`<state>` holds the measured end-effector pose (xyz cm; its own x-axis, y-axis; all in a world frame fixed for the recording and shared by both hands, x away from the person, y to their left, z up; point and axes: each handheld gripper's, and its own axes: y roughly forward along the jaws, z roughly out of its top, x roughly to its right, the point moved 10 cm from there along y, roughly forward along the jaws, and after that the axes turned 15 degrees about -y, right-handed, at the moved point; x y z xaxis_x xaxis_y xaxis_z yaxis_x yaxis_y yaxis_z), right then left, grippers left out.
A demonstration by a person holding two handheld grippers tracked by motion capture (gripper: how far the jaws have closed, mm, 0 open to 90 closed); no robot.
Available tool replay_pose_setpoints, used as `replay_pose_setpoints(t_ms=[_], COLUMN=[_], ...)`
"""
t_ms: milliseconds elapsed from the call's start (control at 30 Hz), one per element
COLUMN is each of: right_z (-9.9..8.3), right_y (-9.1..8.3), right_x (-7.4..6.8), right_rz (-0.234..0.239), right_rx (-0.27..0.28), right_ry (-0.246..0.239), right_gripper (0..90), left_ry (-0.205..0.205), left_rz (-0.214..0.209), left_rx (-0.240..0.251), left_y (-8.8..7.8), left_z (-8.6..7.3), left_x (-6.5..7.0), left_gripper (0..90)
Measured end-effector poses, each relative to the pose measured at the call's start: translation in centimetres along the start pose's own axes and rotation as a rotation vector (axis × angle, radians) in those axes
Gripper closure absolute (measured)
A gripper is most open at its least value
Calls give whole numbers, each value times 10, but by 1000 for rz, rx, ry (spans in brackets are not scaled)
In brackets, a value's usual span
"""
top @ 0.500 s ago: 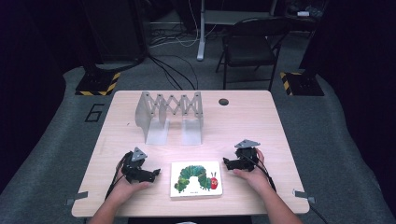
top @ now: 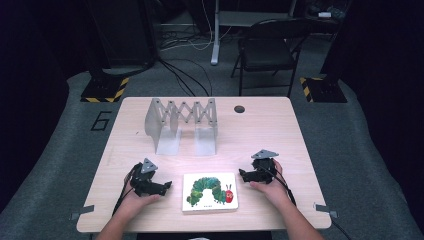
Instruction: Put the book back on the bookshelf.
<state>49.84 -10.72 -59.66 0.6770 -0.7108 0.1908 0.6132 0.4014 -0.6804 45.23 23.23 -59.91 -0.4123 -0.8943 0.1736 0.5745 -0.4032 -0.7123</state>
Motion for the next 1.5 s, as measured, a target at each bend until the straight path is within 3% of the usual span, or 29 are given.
replay_pose_setpoints(t_ms=[167,233,267,367,533,633,667,767,867,933,1100,1133,1167,1500], right_z=[0,1,1,2,6,6,6,10,17,21,27,29,29,31], right_y=[-3,-3,-5,-9,-19,-26,-27,-32,-37,-38,-36,-36,-35,-25], right_x=[1,2,1,1,-2,-5,-5,-11,-17,-22,-38,-43,-44,-61], right_rz=[5,-1,2,11,26,34,41,91,116,127,175,189,193,231], right_rx=[-5,-8,-28,-75,-68,-102,-101,-82,-63,-51,-44,-45,-45,-59], right_ry=[21,13,32,26,33,56,55,115,107,86,49,61,38,2], right_gripper=[175,211,257,339,421,442,441,435,429,416,401,396,393,384], left_ry=[-7,-38,-44,-72,-60,-49,-49,-50,-71,-55,61,79,92,117], left_rz=[10,-2,-1,-26,-57,-56,-60,-72,-98,-110,-146,-159,-156,-183], left_rx=[-7,-23,-25,-47,-75,-85,-89,-69,-52,-51,-76,-85,-88,-123], left_y=[-5,-7,-8,-12,-18,-24,-26,-33,-40,-43,-45,-44,-42,-33], left_z=[1,0,0,-2,-5,-7,-7,-6,-9,-13,-21,-23,-24,-32], left_x=[0,1,1,5,22,31,34,44,53,62,86,90,92,104], left_gripper=[138,162,176,236,284,315,322,314,261,244,206,203,200,174])
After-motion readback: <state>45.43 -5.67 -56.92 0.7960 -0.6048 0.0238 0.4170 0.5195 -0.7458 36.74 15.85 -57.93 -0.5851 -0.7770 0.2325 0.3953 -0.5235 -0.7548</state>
